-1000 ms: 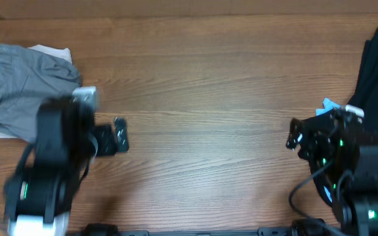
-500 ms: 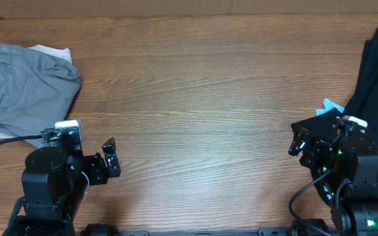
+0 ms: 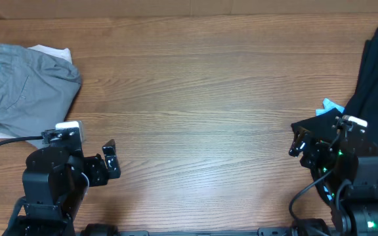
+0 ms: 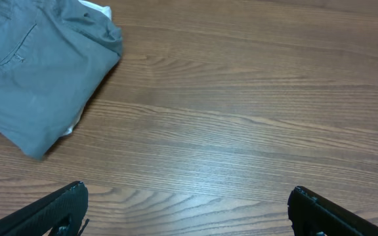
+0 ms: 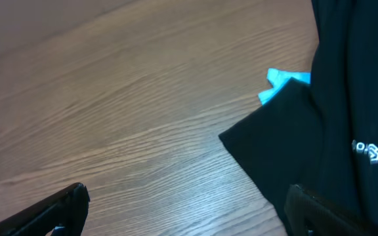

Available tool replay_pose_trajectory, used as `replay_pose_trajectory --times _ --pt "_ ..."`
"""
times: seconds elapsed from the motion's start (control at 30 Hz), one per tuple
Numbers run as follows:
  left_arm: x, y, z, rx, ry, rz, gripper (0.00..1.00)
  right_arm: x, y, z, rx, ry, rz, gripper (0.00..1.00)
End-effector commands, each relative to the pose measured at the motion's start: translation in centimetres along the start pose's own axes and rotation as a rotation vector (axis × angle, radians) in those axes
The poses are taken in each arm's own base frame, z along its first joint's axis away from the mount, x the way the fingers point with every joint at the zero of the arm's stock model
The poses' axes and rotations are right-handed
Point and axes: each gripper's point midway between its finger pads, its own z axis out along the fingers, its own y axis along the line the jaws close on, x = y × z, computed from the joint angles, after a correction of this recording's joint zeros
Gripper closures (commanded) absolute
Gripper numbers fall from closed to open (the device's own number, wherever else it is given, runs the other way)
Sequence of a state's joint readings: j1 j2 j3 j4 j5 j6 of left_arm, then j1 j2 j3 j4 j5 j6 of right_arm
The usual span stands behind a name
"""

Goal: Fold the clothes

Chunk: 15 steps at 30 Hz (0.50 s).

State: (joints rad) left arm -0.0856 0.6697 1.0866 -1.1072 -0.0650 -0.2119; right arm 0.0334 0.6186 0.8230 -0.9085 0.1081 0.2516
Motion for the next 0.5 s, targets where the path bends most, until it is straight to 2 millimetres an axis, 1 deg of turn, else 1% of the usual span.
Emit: replay_pose_trajectory --times 0.0,0.07,0.2,0.27,0.37,0.47 --pt "0.2 0.1 0.1 -0.009 0.002 -0.016 0.0 -1.9 1.5 -1.8 -0.087 -0.133 -0.182 0.0" --pt "0.2 0.1 0.1 -0.009 0.002 -0.016 0.0 -3.1 2.7 -2.6 -0.151 -0.239 -0.273 0.0" --pt "0.2 0.1 0.1 -0.009 0.002 -0.017 0.0 -3.5 4.1 -2.7 -0.222 -0.4 -0.33 0.0" --pt "0.2 0.1 0.1 -0.009 0.002 -0.017 0.0 -3.3 4.7 -2.4 -0.263 -0.495 -0.332 0.0" --pt "0.2 0.1 0.1 -0.009 0.002 -0.016 0.0 -2.4 5.2 -2.2 -0.315 -0.592 -0.336 0.0" --pt "0.2 0.1 0.1 -0.009 0.002 -0.016 0.0 -1.4 5.2 -1.9 -0.337 -0.651 -0.335 0.0"
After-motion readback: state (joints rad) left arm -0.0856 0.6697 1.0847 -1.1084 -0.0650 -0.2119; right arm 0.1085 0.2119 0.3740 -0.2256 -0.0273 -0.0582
